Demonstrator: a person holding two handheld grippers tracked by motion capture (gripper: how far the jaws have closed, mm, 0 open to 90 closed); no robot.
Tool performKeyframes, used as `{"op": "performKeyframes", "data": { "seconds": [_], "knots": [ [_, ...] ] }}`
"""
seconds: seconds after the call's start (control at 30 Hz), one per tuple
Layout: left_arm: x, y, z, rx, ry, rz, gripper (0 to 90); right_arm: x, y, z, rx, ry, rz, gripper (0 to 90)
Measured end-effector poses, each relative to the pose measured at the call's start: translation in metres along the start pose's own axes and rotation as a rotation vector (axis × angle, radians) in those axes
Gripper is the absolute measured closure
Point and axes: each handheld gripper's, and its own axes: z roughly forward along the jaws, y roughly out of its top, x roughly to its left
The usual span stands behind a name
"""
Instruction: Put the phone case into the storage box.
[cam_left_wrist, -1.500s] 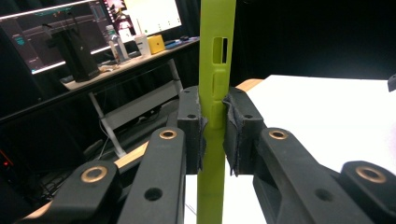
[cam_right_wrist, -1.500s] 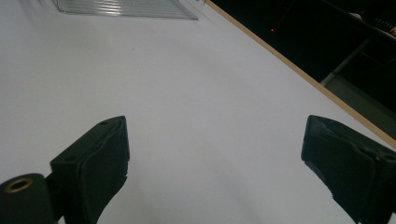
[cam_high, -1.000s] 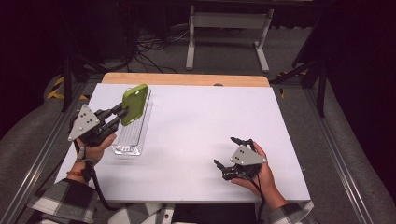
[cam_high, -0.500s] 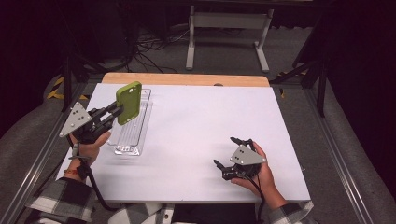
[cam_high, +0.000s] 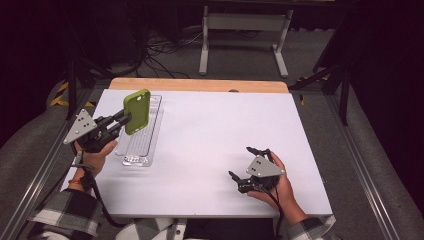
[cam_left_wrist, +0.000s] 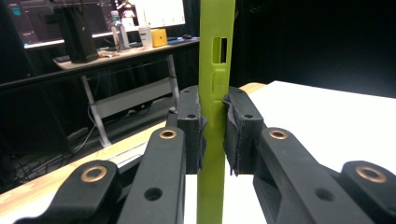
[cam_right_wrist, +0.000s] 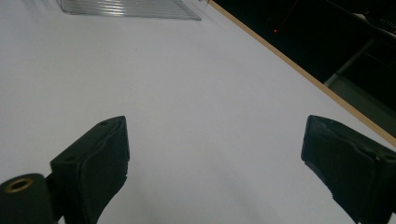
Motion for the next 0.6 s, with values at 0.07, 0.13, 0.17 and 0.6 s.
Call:
{"op": "performKeyframes", "data": {
  "seconds": [0.07,0.13,0.17,0.6],
  "knots": [
    [0.000,-0.001,0.001,0.001,-0.006,-0.008,78.3,0.000,0.000,0.000,0.000,0.000,-0.003,9.3],
    [0.002,-0.003,0.004,0.013,-0.007,-0.013,78.2,0.000,0.000,0.000,0.000,-0.001,-0.003,9.4],
    [0.002,-0.004,0.004,0.010,-0.012,-0.016,78.2,0.000,0.000,0.000,0.000,0.000,-0.002,9.4],
    [0.011,-0.010,0.023,0.035,-0.041,-0.022,78.2,0.001,0.000,0.003,0.008,0.003,-0.002,8.6]
  ]
}}
